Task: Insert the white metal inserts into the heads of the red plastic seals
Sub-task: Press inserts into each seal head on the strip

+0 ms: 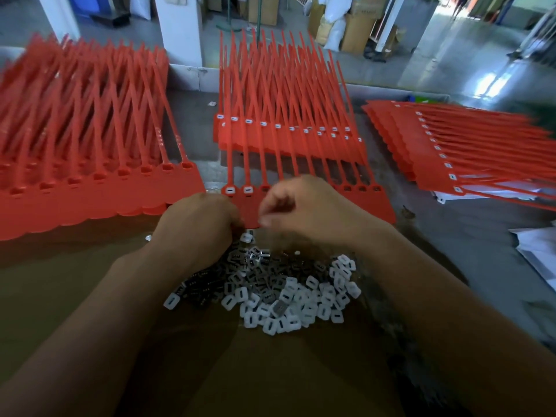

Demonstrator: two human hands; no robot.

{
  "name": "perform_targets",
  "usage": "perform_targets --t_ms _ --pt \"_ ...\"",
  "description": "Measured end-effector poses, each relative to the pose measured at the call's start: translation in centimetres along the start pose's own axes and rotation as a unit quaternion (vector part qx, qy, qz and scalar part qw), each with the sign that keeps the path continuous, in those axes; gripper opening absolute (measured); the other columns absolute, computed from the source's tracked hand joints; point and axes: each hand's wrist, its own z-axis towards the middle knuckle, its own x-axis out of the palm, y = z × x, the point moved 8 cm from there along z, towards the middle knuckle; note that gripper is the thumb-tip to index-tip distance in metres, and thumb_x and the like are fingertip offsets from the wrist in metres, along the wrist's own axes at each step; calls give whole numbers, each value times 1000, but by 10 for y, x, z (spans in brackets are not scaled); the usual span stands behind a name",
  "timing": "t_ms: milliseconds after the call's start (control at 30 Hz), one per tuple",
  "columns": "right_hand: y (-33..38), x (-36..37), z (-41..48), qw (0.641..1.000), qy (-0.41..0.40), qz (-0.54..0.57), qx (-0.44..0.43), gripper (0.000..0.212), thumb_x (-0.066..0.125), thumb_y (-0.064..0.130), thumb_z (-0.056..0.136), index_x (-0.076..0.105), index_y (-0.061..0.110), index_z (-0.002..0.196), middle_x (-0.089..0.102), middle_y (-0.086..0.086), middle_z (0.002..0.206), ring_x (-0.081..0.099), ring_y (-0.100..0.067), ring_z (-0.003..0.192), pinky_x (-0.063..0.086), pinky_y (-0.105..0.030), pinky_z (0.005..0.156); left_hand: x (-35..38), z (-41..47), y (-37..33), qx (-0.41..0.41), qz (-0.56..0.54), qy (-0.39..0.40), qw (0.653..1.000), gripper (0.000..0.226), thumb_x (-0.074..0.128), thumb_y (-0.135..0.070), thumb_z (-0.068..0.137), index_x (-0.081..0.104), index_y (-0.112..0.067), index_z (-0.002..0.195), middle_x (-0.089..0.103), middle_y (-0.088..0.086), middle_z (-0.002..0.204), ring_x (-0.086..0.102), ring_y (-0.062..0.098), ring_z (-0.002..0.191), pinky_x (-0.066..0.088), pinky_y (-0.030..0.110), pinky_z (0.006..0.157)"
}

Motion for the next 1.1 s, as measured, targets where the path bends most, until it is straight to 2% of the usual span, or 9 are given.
perform_targets --t_ms 100,267,367,500,667,800,933,1033,1100 --pt "6 11 -35 995 89 -30 -14 5 69 20 81 69 21 86 57 22 73 52 18 70 38 1 66 1 2 1 -11 4 4 1000 38 45 -7 84 69 -26 106 62 -3 117 56 20 106 47 38 88" --pt "-2 25 -54 985 137 -103 12 19 70 27 80 69 23 99 51 21 74 50 12 67 39 -1 64 1 2 1 -13 2 2 1000 40 45 -4 83 68 -26 106 61 -3 118 56 20 107 47 38 89" --pt "-5 29 -54 983 147 -103 25 9 70 27 81 64 27 87 51 19 75 48 9 66 38 0 63 1 2 1 -16 1 1 1000 42 43 -3 82 68 -27 107 61 -4 119 55 20 108 47 39 89" --pt "-5 29 -54 985 148 -84 20 20 67 22 83 51 31 75 53 18 75 50 7 67 41 -6 65 0 1 2 -14 0 1 1000 41 44 -4 83 68 -26 107 61 -4 119 55 19 108 47 38 89" --pt "-3 16 -49 996 82 -23 6 10 65 15 85 63 25 88 60 12 74 57 2 72 46 -12 66 1 1 1 -9 2 3 1000 42 44 -4 82 67 -27 109 60 -4 121 54 19 109 46 39 91" --pt "-6 -4 -26 999 -19 15 20 19 64 17 84 57 32 74 62 16 71 61 5 67 52 -12 69 -1 0 1 -8 -6 0 1000 41 45 -3 82 69 -27 105 62 -3 117 56 20 104 48 39 87" --pt "-24 -19 15 991 -116 11 62 15 64 17 85 59 25 73 58 17 74 59 -2 74 46 -13 68 -2 -2 0 0 -11 -8 1000 34 50 -5 80 72 -25 98 65 -1 109 60 22 97 49 39 82" --pt "-42 -18 40 985 -141 5 101 14 64 16 84 61 25 73 64 7 83 55 -7 81 44 -25 74 -1 -1 1 -7 -11 -3 1000 34 50 -6 81 71 -24 101 64 0 110 59 23 98 48 39 83" --pt "-51 -16 48 982 -148 8 118 14 65 17 83 63 25 72 69 2 91 56 -9 84 44 -29 77 0 -1 1 -6 -7 2 1000 35 49 -7 82 70 -26 103 63 -1 112 59 22 99 48 38 84"
